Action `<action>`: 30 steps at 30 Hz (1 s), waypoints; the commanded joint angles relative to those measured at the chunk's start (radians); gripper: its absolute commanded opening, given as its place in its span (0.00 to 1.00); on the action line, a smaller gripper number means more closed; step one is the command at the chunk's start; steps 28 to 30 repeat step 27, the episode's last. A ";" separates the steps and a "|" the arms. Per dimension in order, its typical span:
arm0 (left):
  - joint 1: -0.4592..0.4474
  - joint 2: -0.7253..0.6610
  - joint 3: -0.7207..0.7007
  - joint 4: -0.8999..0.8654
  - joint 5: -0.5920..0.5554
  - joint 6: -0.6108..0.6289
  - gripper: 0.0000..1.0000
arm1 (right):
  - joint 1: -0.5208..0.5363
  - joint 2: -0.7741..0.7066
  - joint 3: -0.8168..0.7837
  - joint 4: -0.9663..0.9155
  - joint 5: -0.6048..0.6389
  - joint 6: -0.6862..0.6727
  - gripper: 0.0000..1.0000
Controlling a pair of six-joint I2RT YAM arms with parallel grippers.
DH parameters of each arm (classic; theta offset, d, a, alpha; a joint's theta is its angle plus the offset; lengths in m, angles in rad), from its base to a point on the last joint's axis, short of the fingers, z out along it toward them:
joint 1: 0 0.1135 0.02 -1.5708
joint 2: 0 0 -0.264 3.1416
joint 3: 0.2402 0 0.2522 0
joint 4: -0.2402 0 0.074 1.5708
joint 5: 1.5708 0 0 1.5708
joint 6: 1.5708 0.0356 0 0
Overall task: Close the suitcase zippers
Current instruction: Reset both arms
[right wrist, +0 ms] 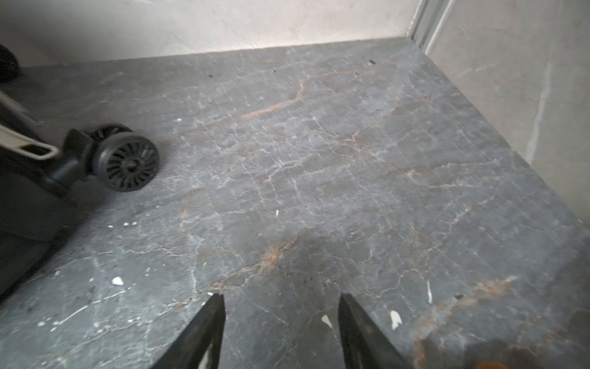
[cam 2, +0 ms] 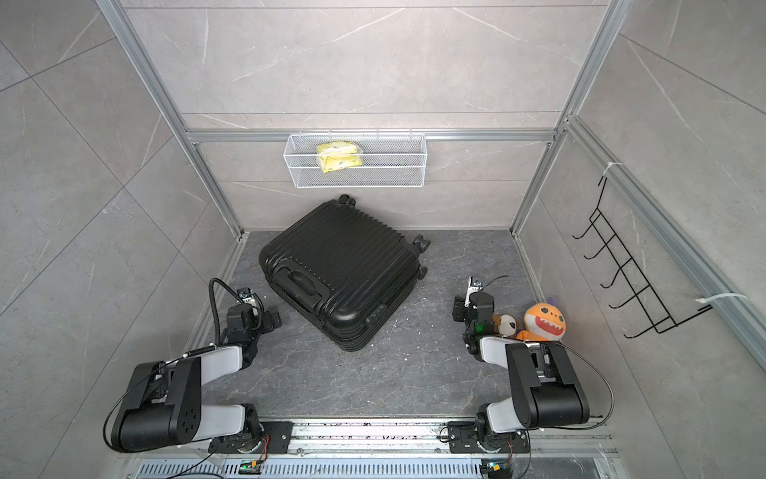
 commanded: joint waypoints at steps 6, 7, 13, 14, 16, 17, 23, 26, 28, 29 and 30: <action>0.007 0.111 0.033 0.237 0.139 0.068 1.00 | 0.002 0.069 -0.125 0.408 0.033 -0.011 1.00; 0.007 0.101 0.039 0.205 0.143 0.068 1.00 | 0.003 0.058 -0.116 0.371 0.032 -0.012 1.00; 0.007 0.101 0.037 0.209 0.142 0.069 1.00 | 0.004 0.064 -0.068 0.295 -0.076 -0.051 0.99; 0.007 0.104 0.036 0.215 0.141 0.070 1.00 | 0.004 0.063 -0.055 0.267 -0.074 -0.052 1.00; 0.007 0.101 0.036 0.212 0.141 0.069 1.00 | 0.006 0.063 -0.054 0.265 -0.073 -0.051 1.00; 0.007 0.103 0.036 0.212 0.142 0.069 1.00 | 0.006 0.063 -0.053 0.264 -0.073 -0.051 1.00; 0.007 0.102 0.036 0.213 0.142 0.069 1.00 | 0.005 0.065 -0.055 0.266 -0.071 -0.051 1.00; 0.007 0.101 0.036 0.212 0.142 0.069 1.00 | 0.006 0.063 -0.055 0.266 -0.070 -0.051 1.00; 0.007 0.102 0.037 0.213 0.142 0.069 1.00 | 0.005 0.061 -0.058 0.268 -0.071 -0.050 0.99; 0.007 0.102 0.037 0.213 0.142 0.069 1.00 | 0.005 0.061 -0.058 0.268 -0.071 -0.050 0.99; 0.007 0.102 0.037 0.213 0.142 0.069 1.00 | 0.005 0.061 -0.058 0.268 -0.071 -0.050 0.99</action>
